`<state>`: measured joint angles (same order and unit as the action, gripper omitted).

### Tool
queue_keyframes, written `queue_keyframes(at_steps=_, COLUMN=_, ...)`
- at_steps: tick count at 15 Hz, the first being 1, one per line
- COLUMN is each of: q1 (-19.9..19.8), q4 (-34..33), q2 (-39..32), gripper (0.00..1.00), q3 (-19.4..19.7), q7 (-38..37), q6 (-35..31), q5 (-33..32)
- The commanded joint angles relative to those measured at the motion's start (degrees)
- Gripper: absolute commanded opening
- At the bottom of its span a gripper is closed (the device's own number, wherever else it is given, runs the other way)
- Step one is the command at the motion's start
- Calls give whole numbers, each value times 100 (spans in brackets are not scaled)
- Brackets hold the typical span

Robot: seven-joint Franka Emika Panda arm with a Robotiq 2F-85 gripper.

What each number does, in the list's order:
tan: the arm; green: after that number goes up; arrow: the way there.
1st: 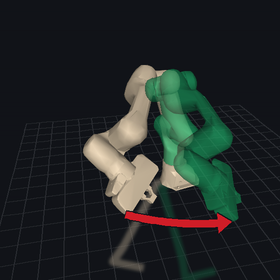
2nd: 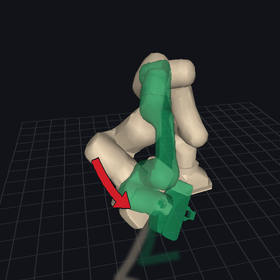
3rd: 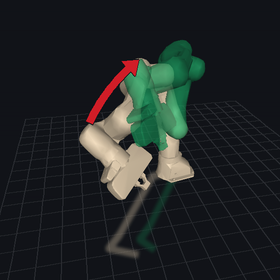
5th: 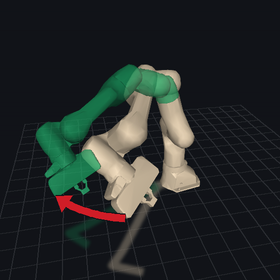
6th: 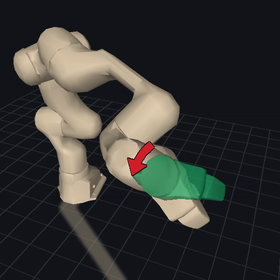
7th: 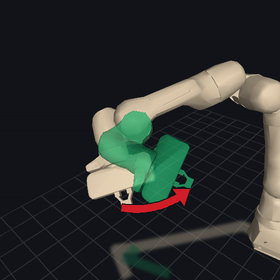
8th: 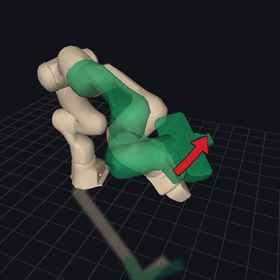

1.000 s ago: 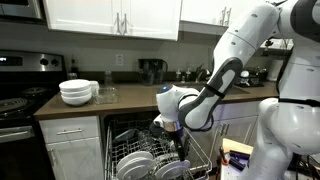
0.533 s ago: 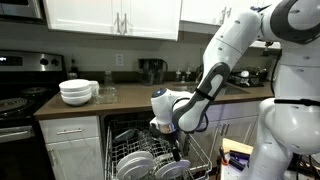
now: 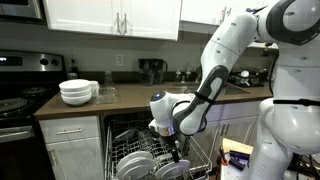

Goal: Remove the plate from the dishwasher

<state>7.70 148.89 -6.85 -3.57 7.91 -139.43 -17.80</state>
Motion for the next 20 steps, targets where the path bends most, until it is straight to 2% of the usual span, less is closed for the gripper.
queue_keyframes(at_steps=1, q1=-10, q4=4, q2=-319, gripper=100, q3=-36, q7=-215, q6=-479, q5=-371)
queue_keyframes(at_steps=3, q1=2, q4=-16, q2=-464, gripper=97, q3=-4, q7=-256, q6=-663, q5=-468)
queue_keyframes(at_steps=4, q1=6, q4=-26, q2=-523, gripper=82, q3=6, q7=-258, q6=-728, q5=-489)
queue_keyframes(at_steps=5, q1=13, q4=-43, q2=-584, gripper=73, q3=22, q7=-282, q6=-772, q5=-525)
queue_keyframes(at_steps=6, q1=11, q4=-61, q2=-641, gripper=70, q3=31, q7=-269, q6=-790, q5=-525)
queue_keyframes(at_steps=15, q1=-218, q4=-257, q2=-967, gripper=10, q3=-30, q7=211, q6=-719, q5=26)
queue_keyframes(at_steps=16, q1=-253, q4=-271, q2=-965, gripper=5, q3=-57, q7=285, q6=-705, q5=127)
queue_keyframes(at_steps=18, q1=-327, q4=-282, q2=-910, gripper=3, q3=-117, q7=518, q6=-620, q5=392)
queue_keyframes(at_steps=20, q1=-386, q4=-291, q2=-811, gripper=6, q3=-193, q7=774, q6=-421, q5=693)
